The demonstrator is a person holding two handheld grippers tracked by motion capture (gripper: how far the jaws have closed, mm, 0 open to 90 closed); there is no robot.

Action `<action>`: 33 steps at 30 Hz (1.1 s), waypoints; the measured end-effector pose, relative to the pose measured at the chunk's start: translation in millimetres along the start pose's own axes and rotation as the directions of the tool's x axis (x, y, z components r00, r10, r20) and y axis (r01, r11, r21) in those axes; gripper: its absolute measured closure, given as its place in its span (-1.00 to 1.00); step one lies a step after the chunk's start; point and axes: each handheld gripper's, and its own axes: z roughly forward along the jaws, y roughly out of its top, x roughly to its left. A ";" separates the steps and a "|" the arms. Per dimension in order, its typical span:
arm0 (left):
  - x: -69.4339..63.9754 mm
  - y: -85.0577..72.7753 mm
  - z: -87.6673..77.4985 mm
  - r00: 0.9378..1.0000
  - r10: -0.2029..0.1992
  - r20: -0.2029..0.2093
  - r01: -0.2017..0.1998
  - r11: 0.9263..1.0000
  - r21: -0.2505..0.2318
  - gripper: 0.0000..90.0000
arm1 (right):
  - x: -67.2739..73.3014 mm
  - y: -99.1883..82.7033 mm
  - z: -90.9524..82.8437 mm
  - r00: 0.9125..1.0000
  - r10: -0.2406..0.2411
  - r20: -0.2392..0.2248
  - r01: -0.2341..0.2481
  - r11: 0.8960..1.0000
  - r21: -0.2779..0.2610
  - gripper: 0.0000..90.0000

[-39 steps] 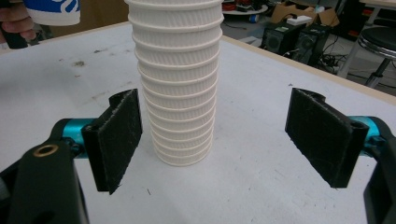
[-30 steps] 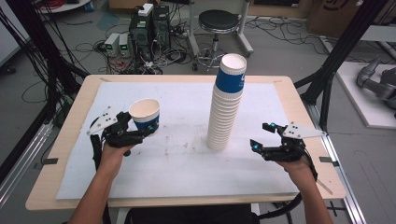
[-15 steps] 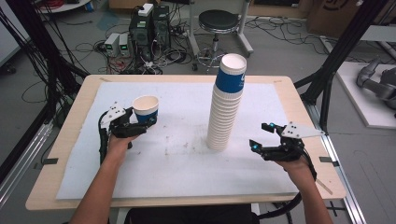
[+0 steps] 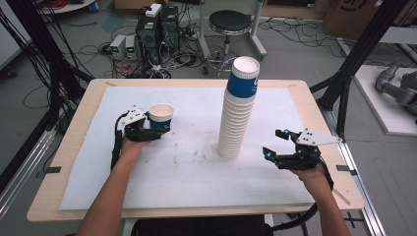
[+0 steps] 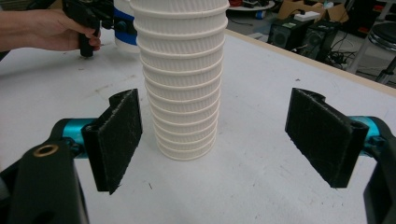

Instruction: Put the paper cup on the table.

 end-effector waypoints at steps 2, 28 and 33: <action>-0.3 -1.2 5.7 1.000 -0.002 0.010 0.002 1.000 0.028 -0.43 | -0.1 0.2 -0.5 1.000 0.004 0.000 -0.004 1.000 0.000 -0.57; -4.5 -0.9 -7.0 0.998 -0.062 -0.021 0.065 0.974 0.216 -0.48 | -1.0 -1.6 -0.6 1.000 -0.001 0.010 0.001 1.000 0.011 -0.57; -4.0 -2.8 -6.8 0.994 -0.109 -0.006 0.108 0.967 0.232 -0.53 | -1.5 -2.0 -1.4 1.000 0.004 0.011 -0.004 1.000 0.009 -0.58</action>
